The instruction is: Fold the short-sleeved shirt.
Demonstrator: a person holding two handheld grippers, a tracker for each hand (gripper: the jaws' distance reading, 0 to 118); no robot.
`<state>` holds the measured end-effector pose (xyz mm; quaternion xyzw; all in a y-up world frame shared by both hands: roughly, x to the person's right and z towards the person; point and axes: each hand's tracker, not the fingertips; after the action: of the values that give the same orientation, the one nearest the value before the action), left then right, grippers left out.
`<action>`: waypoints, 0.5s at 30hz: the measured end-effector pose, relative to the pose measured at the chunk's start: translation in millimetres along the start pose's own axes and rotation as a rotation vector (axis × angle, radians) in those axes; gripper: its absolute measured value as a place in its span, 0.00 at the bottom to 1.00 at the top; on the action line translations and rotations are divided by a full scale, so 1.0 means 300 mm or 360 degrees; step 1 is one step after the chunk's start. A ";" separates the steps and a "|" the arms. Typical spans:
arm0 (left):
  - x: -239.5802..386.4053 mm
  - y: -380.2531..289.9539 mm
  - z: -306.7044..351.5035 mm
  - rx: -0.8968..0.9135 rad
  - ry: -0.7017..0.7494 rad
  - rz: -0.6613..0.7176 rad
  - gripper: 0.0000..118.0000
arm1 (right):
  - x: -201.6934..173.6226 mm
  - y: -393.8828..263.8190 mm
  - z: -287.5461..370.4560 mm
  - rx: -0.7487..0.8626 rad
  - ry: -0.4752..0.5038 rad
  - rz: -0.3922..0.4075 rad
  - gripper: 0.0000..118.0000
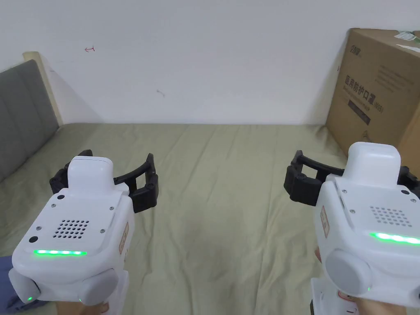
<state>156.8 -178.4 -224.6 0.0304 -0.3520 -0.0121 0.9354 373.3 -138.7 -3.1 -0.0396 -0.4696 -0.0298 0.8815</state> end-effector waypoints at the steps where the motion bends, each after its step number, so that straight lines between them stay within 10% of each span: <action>1: -0.001 0.001 0.000 0.0001 -0.0001 0.0000 0.79 | 0.001 0.010 -0.011 -0.0076 0.0030 -0.0023 1.00; 15: -0.017 0.010 0.010 0.0009 0.0015 0.0023 0.79 | 0.028 0.102 -0.035 -0.0744 0.0188 -0.0361 1.00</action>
<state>150.9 -175.5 -225.4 0.0306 -0.3478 -0.0043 0.9371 389.3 -109.4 -3.3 -0.1874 -0.3992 -0.2385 0.8652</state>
